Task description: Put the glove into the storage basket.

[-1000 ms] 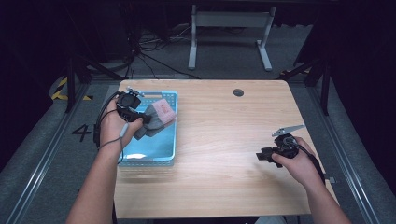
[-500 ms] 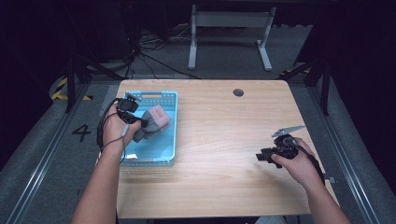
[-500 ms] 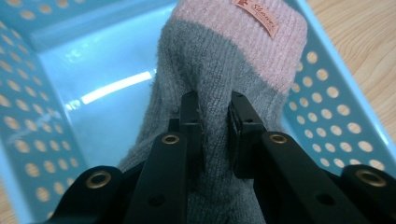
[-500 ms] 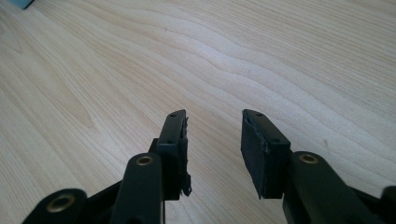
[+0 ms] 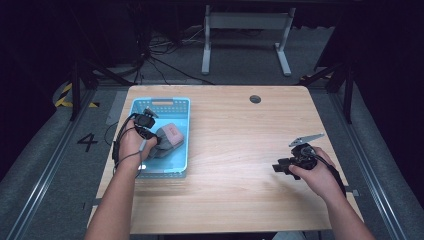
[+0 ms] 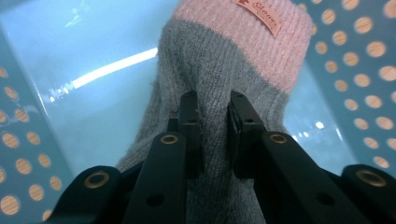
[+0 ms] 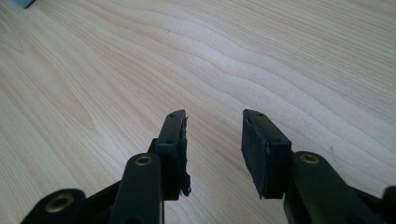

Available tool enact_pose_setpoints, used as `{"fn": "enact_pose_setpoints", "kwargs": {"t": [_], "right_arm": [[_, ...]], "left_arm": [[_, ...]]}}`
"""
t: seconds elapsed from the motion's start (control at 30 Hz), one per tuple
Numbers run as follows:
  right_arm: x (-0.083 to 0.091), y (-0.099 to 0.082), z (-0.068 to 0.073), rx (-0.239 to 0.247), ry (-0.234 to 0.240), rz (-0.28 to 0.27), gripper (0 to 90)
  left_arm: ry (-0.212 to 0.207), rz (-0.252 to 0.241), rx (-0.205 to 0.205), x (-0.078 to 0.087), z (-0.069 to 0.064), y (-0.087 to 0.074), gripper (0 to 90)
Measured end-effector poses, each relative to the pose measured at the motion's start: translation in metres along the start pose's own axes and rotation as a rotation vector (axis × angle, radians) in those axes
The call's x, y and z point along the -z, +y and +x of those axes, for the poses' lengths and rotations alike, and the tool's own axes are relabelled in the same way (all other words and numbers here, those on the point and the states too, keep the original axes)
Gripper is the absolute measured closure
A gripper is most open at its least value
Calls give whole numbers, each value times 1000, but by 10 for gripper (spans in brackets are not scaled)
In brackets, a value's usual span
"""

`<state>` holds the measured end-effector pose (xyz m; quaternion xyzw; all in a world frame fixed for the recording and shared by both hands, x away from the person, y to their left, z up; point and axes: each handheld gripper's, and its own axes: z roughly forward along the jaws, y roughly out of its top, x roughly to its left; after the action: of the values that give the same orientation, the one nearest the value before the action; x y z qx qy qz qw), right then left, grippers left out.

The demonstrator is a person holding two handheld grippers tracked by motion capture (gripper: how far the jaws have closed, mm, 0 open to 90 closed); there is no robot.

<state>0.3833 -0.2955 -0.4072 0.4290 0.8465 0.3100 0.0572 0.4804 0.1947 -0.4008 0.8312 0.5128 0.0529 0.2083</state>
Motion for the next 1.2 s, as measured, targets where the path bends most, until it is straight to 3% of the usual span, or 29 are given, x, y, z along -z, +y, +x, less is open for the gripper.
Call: {"fn": "enact_pose_setpoints", "kwargs": {"t": [0.1, 0.17, 0.23, 0.37, 0.53, 0.77, 1.2], "right_arm": [[-1, 1, 0, -1, 1, -2, 606], [-1, 1, 1, 3, 3, -3, 605], [-1, 2, 1, 4, 2, -4, 603], [-1, 2, 1, 4, 2, -4, 599], [-2, 5, 0, 8, 6, -7, 597], [-3, 10, -2, 13, 11, -15, 593], [0, 10, -9, 5, 6, -12, 586]], "left_arm": [[10, 34, -3, -6, 0, 0, 751], [21, 54, 3, -10, -1, 0, 632], [32, 46, 3, -10, -3, -1, 523], [15, 19, 11, -5, -6, -1, 443], [37, -43, -11, 8, -11, 0, 465], [3, -99, -63, 30, -22, 0, 468], [-111, -157, -238, 71, -83, -15, 460]]}}
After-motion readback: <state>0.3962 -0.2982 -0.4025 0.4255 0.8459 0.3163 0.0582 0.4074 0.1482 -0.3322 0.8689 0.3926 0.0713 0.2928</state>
